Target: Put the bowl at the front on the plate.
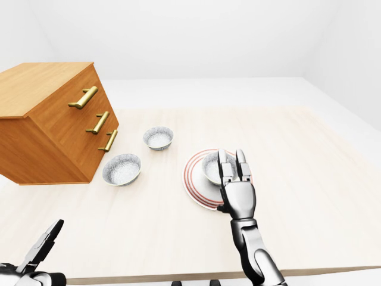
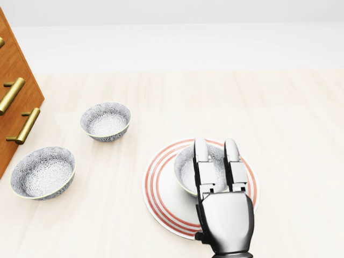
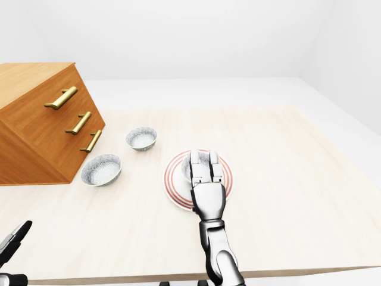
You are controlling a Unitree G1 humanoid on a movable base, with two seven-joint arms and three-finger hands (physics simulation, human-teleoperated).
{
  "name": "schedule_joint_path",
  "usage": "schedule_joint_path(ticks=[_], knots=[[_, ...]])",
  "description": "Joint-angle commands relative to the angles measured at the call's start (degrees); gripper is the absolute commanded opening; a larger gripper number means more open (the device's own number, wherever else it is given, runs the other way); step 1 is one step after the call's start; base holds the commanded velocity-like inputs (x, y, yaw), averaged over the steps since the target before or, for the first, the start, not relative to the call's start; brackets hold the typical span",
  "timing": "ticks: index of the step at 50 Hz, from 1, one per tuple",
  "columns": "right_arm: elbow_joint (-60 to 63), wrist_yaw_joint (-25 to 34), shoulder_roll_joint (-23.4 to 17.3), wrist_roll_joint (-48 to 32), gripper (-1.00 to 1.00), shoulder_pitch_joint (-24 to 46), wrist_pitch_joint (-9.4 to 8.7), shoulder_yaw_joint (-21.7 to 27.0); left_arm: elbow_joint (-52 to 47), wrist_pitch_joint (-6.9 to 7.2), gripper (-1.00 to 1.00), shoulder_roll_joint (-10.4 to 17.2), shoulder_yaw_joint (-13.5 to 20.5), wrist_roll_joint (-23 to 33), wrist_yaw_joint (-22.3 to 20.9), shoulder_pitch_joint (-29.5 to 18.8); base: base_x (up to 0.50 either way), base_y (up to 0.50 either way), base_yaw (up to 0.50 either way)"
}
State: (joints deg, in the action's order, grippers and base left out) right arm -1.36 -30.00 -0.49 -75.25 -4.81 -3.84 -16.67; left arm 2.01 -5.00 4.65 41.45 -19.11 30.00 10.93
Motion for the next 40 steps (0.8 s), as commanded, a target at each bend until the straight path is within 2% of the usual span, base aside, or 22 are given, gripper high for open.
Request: schedule_joint_path(ticks=[1,14,19,32,37,38,40], knots=[[3.13,0.00,-0.10,-1.05,1.00,-0.46,-0.48,-0.44,-0.18,0.00,1.00,0.01,-0.03,-0.07,0.00,0.07,0.00,0.00,0.00],[11.53,0.16,0.38,-4.88,1.00,-0.81,-1.16,-2.24,-0.19,0.00,1.00,-0.02,0.16,0.12,0.00,0.03,0.00,0.00,0.00],[19.49,6.11,1.15,-9.94,1.00,0.68,-1.16,-3.40,0.17,0.00,1.00,0.00,0.14,0.23,0.00,-0.05,0.00,0.00,0.00],[30.46,18.23,4.77,-16.97,1.00,5.72,-1.16,-5.39,-0.17,0.00,1.00,0.00,0.34,0.05,0.00,0.03,0.00,0.00,0.00],[34.87,24.55,7.41,-19.60,1.00,10.55,-1.16,-5.10,-0.50,0.00,1.00,-0.04,0.38,-0.20,0.00,0.20,0.00,0.00,0.00],[35.32,26.20,7.95,-20.21,1.00,11.80,-0.89,-4.90,-0.72,0.31,1.00,0.01,0.39,-0.24,0.00,0.25,0.00,0.00,0.00],[35.98,28.14,8.96,-20.92,1.00,14.03,-0.27,-4.31,-1.28,0.07,1.00,-0.32,0.59,-0.32,0.00,0.66,0.00,0.00,0.00]])
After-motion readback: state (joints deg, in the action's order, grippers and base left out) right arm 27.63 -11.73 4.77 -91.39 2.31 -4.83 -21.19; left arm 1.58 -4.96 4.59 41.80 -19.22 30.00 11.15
